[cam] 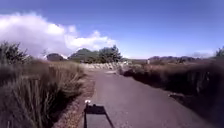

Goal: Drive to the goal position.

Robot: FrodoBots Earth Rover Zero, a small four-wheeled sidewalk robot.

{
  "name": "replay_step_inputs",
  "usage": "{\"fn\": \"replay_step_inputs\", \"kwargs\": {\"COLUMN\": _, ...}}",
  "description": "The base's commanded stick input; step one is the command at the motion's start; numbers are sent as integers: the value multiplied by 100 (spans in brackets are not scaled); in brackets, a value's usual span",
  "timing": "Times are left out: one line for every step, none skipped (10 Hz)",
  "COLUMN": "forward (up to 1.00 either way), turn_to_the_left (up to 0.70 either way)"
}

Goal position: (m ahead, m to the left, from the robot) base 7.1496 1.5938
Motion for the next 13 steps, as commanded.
{"fn": "replay_step_inputs", "kwargs": {"forward": 70, "turn_to_the_left": 1}}
{"fn": "replay_step_inputs", "kwargs": {"forward": 70, "turn_to_the_left": 1}}
{"fn": "replay_step_inputs", "kwargs": {"forward": 70, "turn_to_the_left": 1}}
{"fn": "replay_step_inputs", "kwargs": {"forward": 70, "turn_to_the_left": 3}}
{"fn": "replay_step_inputs", "kwargs": {"forward": 70, "turn_to_the_left": 5}}
{"fn": "replay_step_inputs", "kwargs": {"forward": 70, "turn_to_the_left": 13}}
{"fn": "replay_step_inputs", "kwargs": {"forward": 70, "turn_to_the_left": 11}}
{"fn": "replay_step_inputs", "kwargs": {"forward": 70, "turn_to_the_left": 9}}
{"fn": "replay_step_inputs", "kwargs": {"forward": 70, "turn_to_the_left": 8}}
{"fn": "replay_step_inputs", "kwargs": {"forward": 70, "turn_to_the_left": 5}}
{"fn": "replay_step_inputs", "kwargs": {"forward": 70, "turn_to_the_left": 11}}
{"fn": "replay_step_inputs", "kwargs": {"forward": 70, "turn_to_the_left": 12}}
{"fn": "replay_step_inputs", "kwargs": {"forward": 70, "turn_to_the_left": 9}}
